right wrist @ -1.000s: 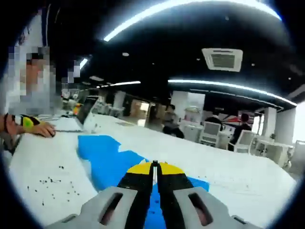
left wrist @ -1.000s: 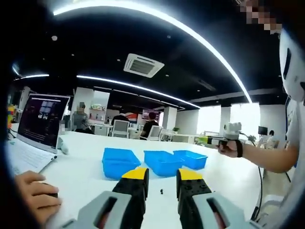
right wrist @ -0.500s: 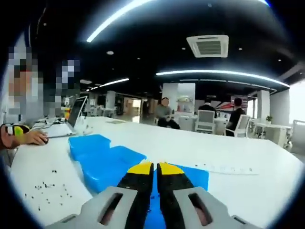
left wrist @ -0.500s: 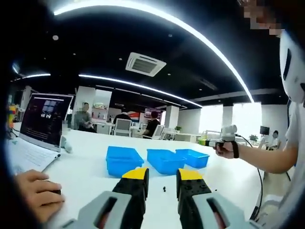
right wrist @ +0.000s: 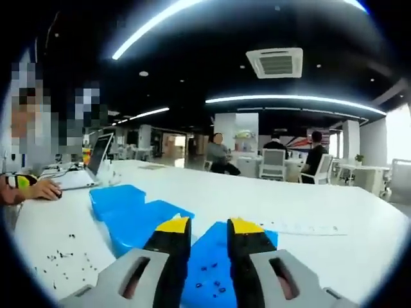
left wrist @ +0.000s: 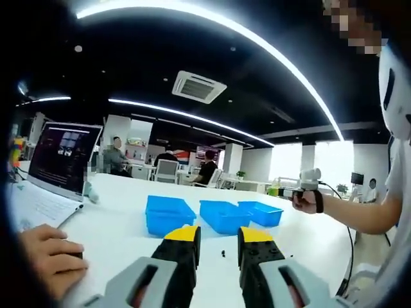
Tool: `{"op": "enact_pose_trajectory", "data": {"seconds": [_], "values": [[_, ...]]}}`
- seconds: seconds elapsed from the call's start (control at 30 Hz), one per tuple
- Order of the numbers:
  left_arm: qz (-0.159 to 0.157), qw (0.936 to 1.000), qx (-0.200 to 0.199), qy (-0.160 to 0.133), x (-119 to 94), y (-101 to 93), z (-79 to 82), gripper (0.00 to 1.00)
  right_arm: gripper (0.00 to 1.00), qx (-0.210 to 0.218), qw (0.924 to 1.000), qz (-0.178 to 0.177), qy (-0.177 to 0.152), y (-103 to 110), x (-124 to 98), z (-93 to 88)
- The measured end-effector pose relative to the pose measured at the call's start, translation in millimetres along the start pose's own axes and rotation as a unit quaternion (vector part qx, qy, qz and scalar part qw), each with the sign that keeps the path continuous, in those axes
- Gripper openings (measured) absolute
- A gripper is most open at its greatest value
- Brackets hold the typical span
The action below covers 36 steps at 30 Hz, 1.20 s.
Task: Pick up the resistors one by one and place each resistor into its matching bin, sorting the parts by color and model until every resistor is separated into the correct bin for its type
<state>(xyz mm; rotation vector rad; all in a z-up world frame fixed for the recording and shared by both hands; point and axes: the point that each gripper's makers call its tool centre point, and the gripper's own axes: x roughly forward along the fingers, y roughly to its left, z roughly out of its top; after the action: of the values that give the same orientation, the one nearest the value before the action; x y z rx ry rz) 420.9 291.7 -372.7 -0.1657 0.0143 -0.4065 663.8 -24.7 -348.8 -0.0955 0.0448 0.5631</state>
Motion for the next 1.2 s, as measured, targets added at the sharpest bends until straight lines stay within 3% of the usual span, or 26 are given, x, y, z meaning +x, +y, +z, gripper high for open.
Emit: {"op": "enact_pose_trajectory", "data": {"seconds": [0.23,0.43,0.57,0.67,0.73,0.83,0.87,0.9,0.93,1.03,1.07,1.2], "values": [[-0.003,1.0000,0.002,0.002,-2,-2.5,-0.9,0.25,0.23,-0.007,0.9998,0.015,0.005,10,0,2.6],[-0.004,1.0000,0.002,0.000,0,-2.0,0.0,0.25,0.22,-0.042,0.9962,0.076,0.001,41,8,25.1],[0.000,1.0000,0.005,0.006,-3,-2.4,-4.6,0.25,0.22,-0.067,0.9888,0.133,-0.004,75,16,38.8],[0.000,1.0000,0.005,0.005,-2,0.3,-4.3,0.25,0.22,-0.105,0.9762,0.189,0.010,109,22,36.6],[0.004,1.0000,0.002,0.005,-2,1.4,-5.0,0.25,0.22,-0.144,0.9629,0.227,0.024,131,27,32.2],[0.008,1.0000,0.000,0.003,-3,2.8,-5.3,0.25,0.22,-0.196,0.9358,0.290,0.042,169,31,24.2],[0.010,0.9999,0.001,0.002,-4,3.3,-5.2,0.25,0.22,-0.223,0.9198,0.319,0.051,185,32,18.5],[0.012,0.9999,-0.001,0.001,-5,4.2,-5.4,0.25,0.22,-0.236,0.9109,0.334,0.056,194,32,14.9],[0.013,0.9999,-0.003,0.001,-5,4.5,-5.9,0.25,0.22,-0.249,0.8966,0.360,0.067,206,31,7.8],[0.015,0.9999,-0.004,0.000,-6,5.6,-6.0,0.25,0.22,-0.287,0.8460,0.436,0.110,241,27,-18.6],[0.016,0.9999,-0.004,-0.001,-6,6.2,-5.8,0.25,0.22,-0.300,0.8302,0.454,0.121,251,27,-26.7],[0.017,0.9998,-0.002,-0.008,-6,7.0,-2.0,0.25,0.22,-0.339,0.7795,0.503,0.157,278,29,-51.7]]}}
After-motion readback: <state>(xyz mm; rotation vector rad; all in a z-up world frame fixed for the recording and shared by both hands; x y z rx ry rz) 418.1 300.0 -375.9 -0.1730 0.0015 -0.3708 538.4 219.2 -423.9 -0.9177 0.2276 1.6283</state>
